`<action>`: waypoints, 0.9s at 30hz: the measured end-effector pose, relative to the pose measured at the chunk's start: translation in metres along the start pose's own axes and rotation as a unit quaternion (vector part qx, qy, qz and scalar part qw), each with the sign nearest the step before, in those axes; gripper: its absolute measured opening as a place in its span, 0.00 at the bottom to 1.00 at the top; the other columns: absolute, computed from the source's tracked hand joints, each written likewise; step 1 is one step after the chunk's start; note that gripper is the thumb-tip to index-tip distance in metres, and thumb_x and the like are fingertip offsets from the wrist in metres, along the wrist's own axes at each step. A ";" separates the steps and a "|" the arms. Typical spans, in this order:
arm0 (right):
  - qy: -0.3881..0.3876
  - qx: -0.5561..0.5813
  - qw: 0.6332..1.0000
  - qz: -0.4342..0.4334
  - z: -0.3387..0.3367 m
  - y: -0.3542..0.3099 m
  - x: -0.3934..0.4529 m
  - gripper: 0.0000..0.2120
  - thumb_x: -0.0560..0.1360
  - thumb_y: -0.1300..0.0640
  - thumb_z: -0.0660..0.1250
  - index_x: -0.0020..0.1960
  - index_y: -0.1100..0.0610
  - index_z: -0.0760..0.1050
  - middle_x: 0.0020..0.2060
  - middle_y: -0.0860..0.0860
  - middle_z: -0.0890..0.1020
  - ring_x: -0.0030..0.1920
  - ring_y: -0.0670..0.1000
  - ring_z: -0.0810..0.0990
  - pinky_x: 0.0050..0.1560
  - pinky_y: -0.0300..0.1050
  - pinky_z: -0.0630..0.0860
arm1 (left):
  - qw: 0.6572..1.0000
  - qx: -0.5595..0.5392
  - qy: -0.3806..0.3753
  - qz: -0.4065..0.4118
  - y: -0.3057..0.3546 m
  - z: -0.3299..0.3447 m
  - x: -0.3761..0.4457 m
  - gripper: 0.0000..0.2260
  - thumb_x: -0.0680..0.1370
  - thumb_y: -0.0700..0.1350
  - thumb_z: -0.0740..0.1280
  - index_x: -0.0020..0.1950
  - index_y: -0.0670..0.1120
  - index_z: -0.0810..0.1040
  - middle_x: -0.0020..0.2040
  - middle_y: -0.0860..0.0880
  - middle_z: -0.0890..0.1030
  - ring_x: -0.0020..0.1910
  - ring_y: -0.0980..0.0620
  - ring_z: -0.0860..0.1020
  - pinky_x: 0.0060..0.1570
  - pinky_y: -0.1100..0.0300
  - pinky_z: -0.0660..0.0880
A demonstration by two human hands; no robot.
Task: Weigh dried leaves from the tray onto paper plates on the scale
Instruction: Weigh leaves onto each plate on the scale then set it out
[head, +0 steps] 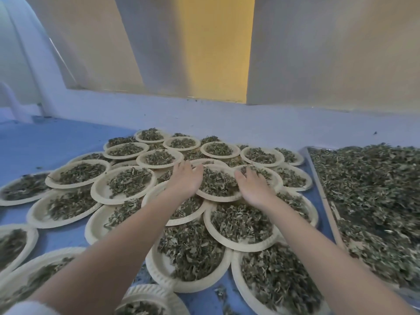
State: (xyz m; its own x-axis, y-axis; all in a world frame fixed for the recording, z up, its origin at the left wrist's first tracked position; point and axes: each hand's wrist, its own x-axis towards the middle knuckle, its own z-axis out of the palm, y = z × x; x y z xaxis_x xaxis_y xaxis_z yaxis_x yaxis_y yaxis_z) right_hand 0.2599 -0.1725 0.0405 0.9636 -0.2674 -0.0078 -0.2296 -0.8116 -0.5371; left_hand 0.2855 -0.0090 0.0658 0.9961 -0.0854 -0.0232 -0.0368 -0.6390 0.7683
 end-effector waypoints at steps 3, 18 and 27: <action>0.012 0.038 0.999 -0.029 -0.013 -0.011 -0.020 0.32 0.80 0.38 0.41 0.78 0.54 0.47 0.78 0.52 0.50 0.77 0.55 0.51 0.74 0.61 0.51 | 0.998 0.055 -0.012 0.035 0.009 -0.006 -0.017 0.26 0.82 0.55 0.48 0.78 0.45 0.50 0.79 0.48 0.50 0.77 0.48 0.49 0.73 0.47 0.51; 0.123 0.108 0.980 -0.112 -0.094 -0.015 -0.212 0.19 0.82 0.50 0.50 0.66 0.57 0.71 0.57 0.53 0.78 0.50 0.51 0.76 0.46 0.43 0.67 | 0.971 -0.089 -0.049 0.215 0.086 0.008 -0.214 0.14 0.77 0.38 0.60 0.60 0.46 0.75 0.55 0.45 0.80 0.55 0.44 0.78 0.58 0.46 0.75; 0.117 -0.087 0.989 -0.025 -0.137 0.081 -0.295 0.20 0.82 0.55 0.53 0.31 0.56 0.64 0.29 0.52 0.71 0.30 0.50 0.69 0.29 0.43 0.62 | 0.954 -0.085 -0.131 0.257 0.116 0.100 -0.295 0.11 0.72 0.32 0.59 0.48 0.44 0.76 0.43 0.42 0.79 0.43 0.45 0.75 0.46 0.52 0.73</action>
State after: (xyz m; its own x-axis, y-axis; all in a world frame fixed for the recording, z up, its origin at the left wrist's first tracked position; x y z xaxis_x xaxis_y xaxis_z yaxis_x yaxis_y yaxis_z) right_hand -0.0617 -0.2303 0.1145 0.9212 -0.3201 0.2214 -0.2216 -0.8990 -0.3776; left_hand -0.0205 -0.1343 0.0973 0.7950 -0.5557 0.2430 -0.4795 -0.3305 0.8129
